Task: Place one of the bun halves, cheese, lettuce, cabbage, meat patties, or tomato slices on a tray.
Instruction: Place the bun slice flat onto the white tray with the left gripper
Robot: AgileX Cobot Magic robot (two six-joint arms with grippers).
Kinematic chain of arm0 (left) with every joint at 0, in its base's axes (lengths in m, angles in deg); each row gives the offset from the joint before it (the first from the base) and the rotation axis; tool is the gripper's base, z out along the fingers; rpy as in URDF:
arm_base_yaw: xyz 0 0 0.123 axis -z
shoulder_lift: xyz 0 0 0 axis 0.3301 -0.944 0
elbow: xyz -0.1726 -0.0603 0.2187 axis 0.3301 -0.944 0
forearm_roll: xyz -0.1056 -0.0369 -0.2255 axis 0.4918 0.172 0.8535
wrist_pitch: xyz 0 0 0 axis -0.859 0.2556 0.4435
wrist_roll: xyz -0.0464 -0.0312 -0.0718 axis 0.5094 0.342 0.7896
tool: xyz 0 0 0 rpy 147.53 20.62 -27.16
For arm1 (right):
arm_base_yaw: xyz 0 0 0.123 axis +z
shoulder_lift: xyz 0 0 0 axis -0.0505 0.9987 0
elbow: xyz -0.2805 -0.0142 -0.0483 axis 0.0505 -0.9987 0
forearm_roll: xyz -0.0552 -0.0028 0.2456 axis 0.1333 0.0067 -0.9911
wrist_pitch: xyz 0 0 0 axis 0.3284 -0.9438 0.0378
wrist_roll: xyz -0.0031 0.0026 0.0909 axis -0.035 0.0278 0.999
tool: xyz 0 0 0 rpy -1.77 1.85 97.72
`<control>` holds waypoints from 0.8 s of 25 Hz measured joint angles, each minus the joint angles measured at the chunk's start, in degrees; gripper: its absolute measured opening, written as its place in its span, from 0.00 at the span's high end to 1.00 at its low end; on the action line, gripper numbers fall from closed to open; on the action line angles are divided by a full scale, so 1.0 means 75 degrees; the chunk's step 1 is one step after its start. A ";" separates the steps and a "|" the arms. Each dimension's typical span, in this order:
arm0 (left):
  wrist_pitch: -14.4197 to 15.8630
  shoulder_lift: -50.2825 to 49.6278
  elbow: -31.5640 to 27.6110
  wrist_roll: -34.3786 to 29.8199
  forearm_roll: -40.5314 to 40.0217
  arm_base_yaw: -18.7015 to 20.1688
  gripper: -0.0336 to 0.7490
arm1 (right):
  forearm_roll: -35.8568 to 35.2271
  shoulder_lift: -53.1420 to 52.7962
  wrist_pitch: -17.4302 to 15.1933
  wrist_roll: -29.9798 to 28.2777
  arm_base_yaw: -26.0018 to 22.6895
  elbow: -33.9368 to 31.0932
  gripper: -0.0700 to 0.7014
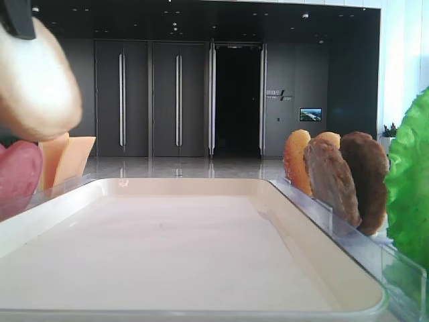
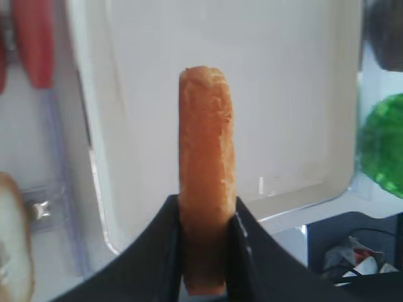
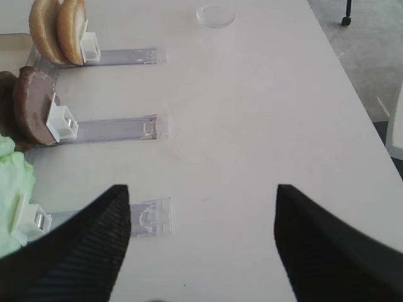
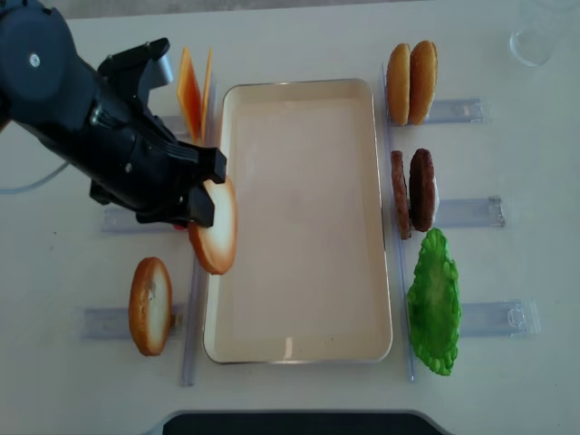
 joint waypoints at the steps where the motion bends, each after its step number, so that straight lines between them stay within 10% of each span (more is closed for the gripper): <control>1: -0.0102 0.0000 0.0000 -0.0281 0.0314 0.0000 0.78 | 0.0000 0.0000 0.0000 0.0000 0.0000 0.0000 0.31; 20: -0.0581 -0.0641 0.0000 -0.3353 0.3434 -0.0006 0.78 | 0.0000 0.0000 0.0000 0.0000 0.0000 0.0000 0.31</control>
